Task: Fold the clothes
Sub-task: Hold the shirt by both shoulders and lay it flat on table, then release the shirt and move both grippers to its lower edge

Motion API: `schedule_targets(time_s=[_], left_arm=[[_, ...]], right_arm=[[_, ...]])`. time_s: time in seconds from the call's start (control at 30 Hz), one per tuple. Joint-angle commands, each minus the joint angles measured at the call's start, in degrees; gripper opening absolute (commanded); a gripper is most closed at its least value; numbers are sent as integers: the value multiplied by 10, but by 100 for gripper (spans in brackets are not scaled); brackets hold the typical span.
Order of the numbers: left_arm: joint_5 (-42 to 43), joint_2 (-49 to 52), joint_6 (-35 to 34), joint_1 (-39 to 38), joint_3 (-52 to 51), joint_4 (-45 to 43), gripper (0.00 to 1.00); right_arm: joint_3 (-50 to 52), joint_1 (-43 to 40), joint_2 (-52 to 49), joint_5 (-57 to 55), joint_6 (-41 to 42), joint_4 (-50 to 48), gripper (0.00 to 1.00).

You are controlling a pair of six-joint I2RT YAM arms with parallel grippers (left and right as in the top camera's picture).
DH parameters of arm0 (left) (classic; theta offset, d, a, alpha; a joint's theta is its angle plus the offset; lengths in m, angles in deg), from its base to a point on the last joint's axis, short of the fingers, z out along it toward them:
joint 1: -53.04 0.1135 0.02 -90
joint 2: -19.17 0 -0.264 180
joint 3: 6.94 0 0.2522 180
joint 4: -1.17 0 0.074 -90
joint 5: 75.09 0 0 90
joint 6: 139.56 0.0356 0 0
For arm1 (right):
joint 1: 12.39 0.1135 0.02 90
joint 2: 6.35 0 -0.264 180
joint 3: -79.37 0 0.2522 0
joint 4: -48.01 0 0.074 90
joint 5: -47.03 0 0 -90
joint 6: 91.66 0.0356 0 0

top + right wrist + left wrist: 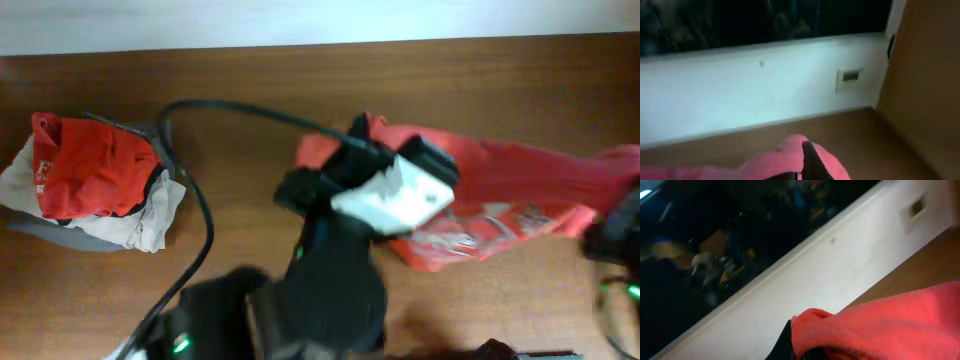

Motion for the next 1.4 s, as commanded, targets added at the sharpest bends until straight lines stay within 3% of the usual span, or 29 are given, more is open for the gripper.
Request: schedule_targets(time_s=[0.0, 0.13, 0.27, 0.47, 0.67, 0.8, 1.0, 1.07, 1.13, 1.23, 1.3, 1.37], left_arm=[[-43, -16, -11, -61, 84, -7, 0], [-43, -15, -11, -100, 136, -7, 0], [-66, -13, -29, -85, 140, -3, 0], [-73, 24, -70, 52, 140, 23, 0], [113, 99, -183, 262, 140, 144, 0], [220, 164, -188, 362, 140, 156, 1], [251, 247, -176, 436, 140, 128, 5], [250, 269, -167, 454, 140, 116, 9], [250, 282, -161, 467, 141, 106, 21], [245, 279, -161, 479, 145, 107, 47], [228, 271, -161, 479, 150, 113, 55], [211, 255, -162, 478, 152, 122, 83]], right_arm=[[-89, -4, 3, 29, -5, 10, 4], [-132, -4, -4, 29, -11, 22, 4], [-135, -4, -23, 24, -14, 30, 4], [-135, -4, -111, -45, -16, 25, 4], [-135, -25, -243, -81, -15, 22, 4], [-135, -96, -319, -19, -15, 3, 4], [-135, -231, -423, 128, -16, -50, 4], [-135, -263, -448, 171, -35, -71, 17], [-135, -286, -461, 214, -58, -85, 43], [-135, -315, -456, 238, -61, -77, 74], [-135, -323, -446, 240, -60, -63, 78], [-135, -327, -429, 244, -58, -42, 82]])
